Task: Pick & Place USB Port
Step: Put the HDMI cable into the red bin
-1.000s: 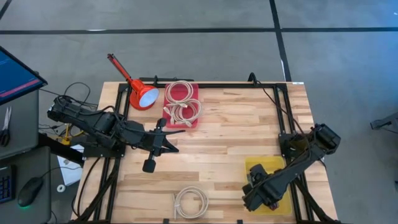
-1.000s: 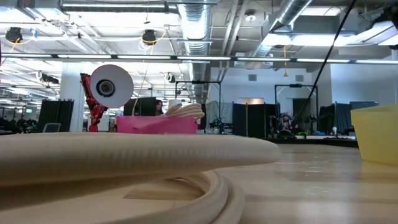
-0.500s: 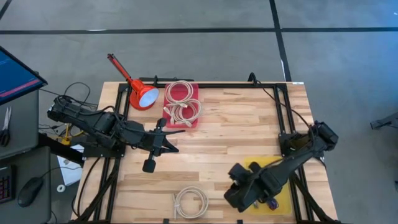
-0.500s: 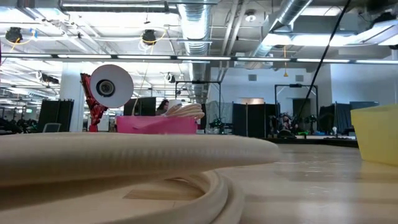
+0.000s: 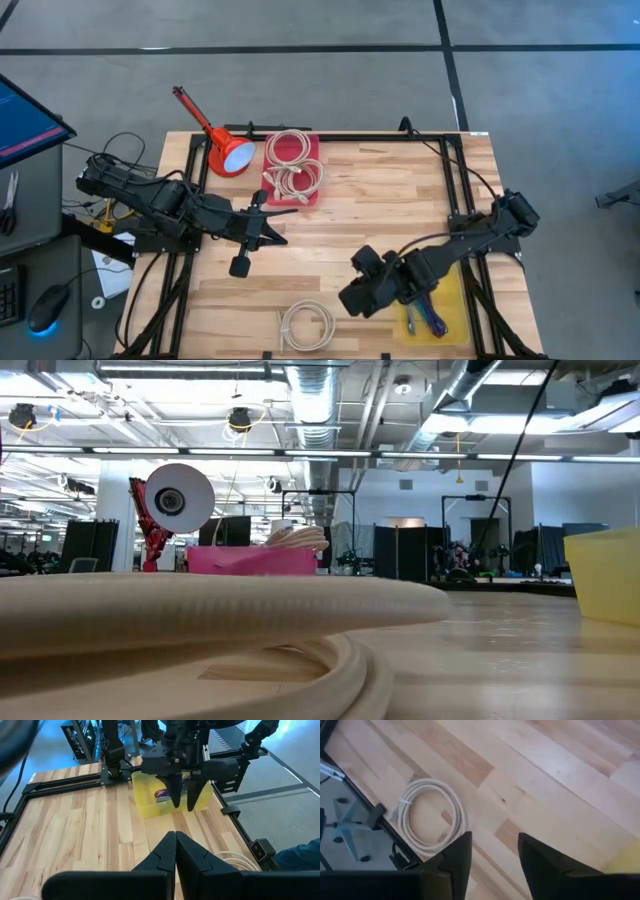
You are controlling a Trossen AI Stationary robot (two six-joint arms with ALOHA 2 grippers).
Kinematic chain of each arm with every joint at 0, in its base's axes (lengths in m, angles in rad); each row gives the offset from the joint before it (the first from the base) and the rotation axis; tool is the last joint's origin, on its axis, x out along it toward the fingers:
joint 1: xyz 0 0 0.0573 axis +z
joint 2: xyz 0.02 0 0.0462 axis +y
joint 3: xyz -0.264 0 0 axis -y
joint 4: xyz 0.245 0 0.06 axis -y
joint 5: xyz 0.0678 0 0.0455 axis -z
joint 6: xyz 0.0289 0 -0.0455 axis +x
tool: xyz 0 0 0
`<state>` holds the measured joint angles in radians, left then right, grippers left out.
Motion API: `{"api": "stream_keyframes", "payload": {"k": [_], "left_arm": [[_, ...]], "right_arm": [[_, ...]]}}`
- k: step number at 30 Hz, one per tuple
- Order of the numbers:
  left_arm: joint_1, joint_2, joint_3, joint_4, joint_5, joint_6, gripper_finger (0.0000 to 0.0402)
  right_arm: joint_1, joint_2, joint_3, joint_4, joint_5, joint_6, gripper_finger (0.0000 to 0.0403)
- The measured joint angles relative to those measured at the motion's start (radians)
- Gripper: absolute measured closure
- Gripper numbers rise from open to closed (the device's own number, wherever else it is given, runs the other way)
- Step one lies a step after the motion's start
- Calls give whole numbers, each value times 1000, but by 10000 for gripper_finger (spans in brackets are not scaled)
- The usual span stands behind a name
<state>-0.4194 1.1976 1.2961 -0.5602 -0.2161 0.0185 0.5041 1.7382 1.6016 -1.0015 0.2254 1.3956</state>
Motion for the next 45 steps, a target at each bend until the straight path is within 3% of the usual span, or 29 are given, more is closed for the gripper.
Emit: {"api": "stream_keyframes", "payload": {"k": [11,18,29,40,45], "left_arm": [[0,0,0,0,0,0,392],[0,0,0,0,0,0,392],[0,0,0,0,0,0,392],[0,0,0,-19,2,-34,394],[-7,0,0,-26,2,-34,395]], "right_arm": [[-2,1,-126,215,-29,-9,187],[-2,1,-253,472,-106,7,198],[-2,18,-329,568,-146,36,213],[3,4,-293,755,55,-262,229],[2,-11,-210,619,149,-381,249]]}}
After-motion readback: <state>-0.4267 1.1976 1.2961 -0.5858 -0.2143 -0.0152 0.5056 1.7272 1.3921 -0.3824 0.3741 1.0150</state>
